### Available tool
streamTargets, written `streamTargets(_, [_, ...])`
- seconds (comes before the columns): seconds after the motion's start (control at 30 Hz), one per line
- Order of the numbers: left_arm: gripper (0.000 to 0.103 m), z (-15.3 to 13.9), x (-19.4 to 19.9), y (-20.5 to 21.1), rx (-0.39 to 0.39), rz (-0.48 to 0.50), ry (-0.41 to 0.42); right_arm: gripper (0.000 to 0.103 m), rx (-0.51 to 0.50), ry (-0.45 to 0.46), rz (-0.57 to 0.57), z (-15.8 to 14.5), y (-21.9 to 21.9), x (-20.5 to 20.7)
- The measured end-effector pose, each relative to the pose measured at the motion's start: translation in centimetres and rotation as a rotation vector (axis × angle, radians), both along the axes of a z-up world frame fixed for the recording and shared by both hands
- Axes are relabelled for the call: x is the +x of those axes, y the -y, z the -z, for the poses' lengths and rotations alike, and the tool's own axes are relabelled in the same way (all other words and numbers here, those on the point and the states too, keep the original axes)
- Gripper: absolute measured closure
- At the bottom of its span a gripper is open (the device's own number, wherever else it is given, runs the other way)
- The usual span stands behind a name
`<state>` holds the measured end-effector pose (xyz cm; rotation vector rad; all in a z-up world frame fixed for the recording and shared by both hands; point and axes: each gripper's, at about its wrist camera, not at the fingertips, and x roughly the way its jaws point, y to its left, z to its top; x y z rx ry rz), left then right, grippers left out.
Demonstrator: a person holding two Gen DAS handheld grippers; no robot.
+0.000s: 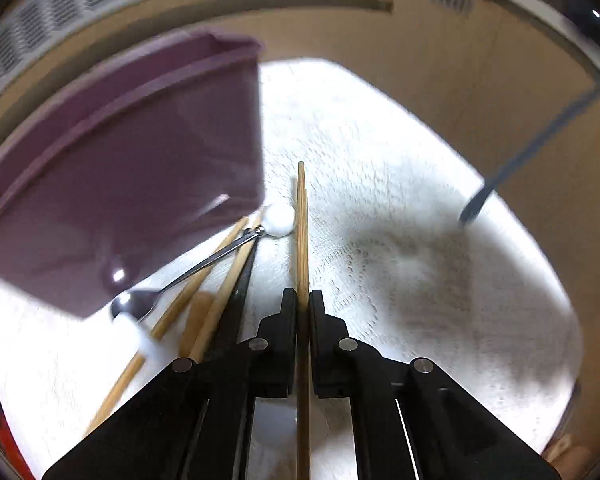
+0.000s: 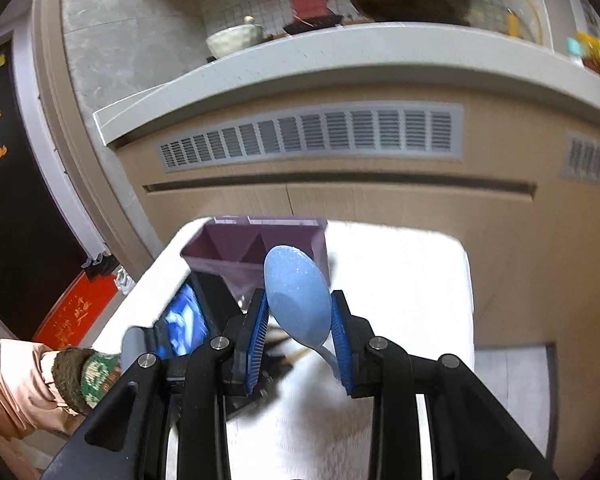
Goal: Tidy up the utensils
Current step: 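Grasp another wooden chopstick from the table with the left gripper, then lift the chopstick with the left gripper while the right raises the blue spoon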
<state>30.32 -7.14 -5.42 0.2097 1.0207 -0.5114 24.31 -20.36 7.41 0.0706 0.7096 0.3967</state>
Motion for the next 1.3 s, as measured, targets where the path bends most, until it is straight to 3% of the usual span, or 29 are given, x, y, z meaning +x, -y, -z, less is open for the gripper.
streamTargets(0.27, [0.097, -4.8, -6.6, -4.5, -0.164, -0.118, 0.107, 0.074, 0.043, -0.051, -0.009, 2.4, 0.2, -2.3])
streamTargets(0.47, [0.097, -9.3, -9.5, -6.0, -0.294, -0.174, 0.232, 0.074, 0.059, -0.053, -0.033, 2.2, -1.1, -3.4])
streamTargets(0.57, [0.097, -10.7, -10.1, -6.4, -0.325, -0.181, 0.288, 0.074, 0.060, -0.046, -0.045, 1.7, -1.6, -3.7])
streamTargets(0.73, [0.097, -12.1, -10.3, -7.7, -0.351, -0.175, 0.307, 0.074, 0.052, -0.025, -0.069, 0.9, -2.7, -4.0])
streamTargets(0.9, [0.097, -10.6, -10.2, -7.9, -0.346, -0.177, 0.218, 0.074, 0.045, -0.060, -0.086, 2.0, -3.5, -3.7])
streamTargets(1.03, [0.097, -6.6, -9.4, -7.7, -0.281, -0.185, 0.090, 0.074, 0.048, -0.135, -0.085, 4.1, -3.9, -3.0])
streamTargets(1.2, [0.095, -1.7, -8.0, -7.7, -0.210, -0.228, -0.059, 0.074, 0.038, -0.167, -0.073, 5.6, -3.9, -2.5])
streamTargets(1.3, [0.095, -0.7, -7.5, -7.5, -0.206, -0.230, -0.085, 0.074, 0.030, -0.165, -0.075, 5.8, -4.2, -2.4])
